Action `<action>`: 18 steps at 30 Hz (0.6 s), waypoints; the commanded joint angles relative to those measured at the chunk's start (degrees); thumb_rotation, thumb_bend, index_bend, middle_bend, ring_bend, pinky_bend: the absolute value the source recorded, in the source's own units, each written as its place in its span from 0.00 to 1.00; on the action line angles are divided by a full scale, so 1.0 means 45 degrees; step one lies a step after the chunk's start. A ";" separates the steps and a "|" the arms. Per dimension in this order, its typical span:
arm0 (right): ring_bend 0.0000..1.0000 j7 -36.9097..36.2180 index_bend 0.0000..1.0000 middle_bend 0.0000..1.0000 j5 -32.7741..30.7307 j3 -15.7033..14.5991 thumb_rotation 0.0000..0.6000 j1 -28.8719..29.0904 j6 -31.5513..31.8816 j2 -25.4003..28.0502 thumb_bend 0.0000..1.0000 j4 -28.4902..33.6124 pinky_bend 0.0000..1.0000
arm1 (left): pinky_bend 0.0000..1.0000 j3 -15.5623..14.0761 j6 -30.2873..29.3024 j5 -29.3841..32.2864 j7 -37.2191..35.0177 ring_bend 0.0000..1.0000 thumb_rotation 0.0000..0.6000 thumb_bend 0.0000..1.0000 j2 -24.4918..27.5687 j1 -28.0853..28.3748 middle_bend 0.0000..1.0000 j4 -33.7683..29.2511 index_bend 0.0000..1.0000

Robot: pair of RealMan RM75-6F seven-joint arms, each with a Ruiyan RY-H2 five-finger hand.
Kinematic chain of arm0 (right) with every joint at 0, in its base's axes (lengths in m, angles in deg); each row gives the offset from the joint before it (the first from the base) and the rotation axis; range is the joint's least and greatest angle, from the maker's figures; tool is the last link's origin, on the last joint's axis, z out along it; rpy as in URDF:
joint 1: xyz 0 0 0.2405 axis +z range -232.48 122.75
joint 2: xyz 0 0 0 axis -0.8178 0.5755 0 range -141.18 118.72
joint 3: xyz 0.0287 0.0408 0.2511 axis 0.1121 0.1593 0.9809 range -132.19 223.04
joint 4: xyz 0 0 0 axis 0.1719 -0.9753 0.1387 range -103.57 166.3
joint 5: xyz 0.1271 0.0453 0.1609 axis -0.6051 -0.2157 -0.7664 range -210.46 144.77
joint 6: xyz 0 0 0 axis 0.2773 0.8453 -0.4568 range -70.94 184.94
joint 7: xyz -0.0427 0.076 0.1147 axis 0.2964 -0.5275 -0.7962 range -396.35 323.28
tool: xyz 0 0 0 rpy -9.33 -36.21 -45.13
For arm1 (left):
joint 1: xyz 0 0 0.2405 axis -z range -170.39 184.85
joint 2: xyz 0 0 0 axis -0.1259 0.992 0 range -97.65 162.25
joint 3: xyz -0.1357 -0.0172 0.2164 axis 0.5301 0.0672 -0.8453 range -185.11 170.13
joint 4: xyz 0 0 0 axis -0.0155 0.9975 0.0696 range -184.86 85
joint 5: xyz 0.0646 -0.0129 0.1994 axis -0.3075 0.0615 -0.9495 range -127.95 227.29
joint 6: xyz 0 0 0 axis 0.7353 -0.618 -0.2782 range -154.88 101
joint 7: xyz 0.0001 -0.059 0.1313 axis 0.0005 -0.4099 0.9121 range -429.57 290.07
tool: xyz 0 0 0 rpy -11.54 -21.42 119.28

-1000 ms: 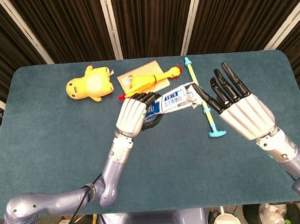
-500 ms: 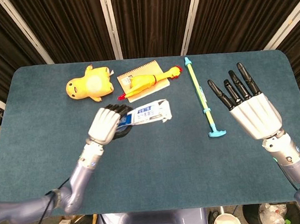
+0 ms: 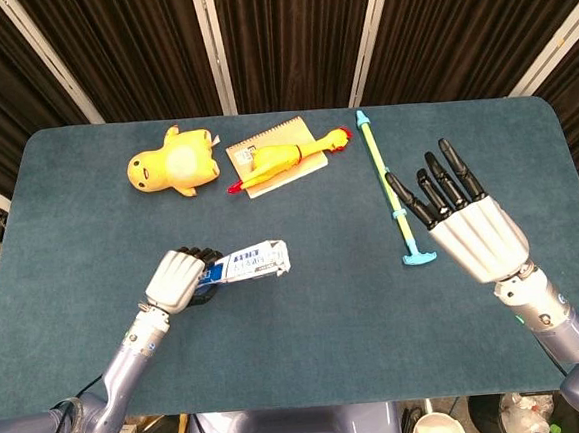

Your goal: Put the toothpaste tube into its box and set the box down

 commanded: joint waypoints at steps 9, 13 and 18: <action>0.21 -0.0102 0.05 0.38 0.0016 -0.0066 1.00 -0.0153 0.0122 -0.0093 0.39 -0.0142 0.05 | 0.36 -0.0298 0.1073 0.0446 0.1893 0.33 1.00 0.35 -0.0334 -0.0053 0.34 0.0054 0.30; 0.21 -0.0195 0.05 0.38 0.0036 -0.0110 1.00 -0.0228 0.0175 -0.0075 0.39 -0.0203 0.05 | 0.18 -0.0214 0.1186 0.0798 0.2558 0.18 1.00 0.29 -0.0164 -0.0129 0.20 -0.0341 0.19; 0.21 -0.0311 0.05 0.38 0.0081 -0.0211 1.00 -0.0374 0.0267 -0.0037 0.39 -0.0182 0.05 | 0.13 0.0098 0.1074 0.1278 0.3001 0.11 1.00 0.26 0.0337 -0.0291 0.13 -0.1388 0.13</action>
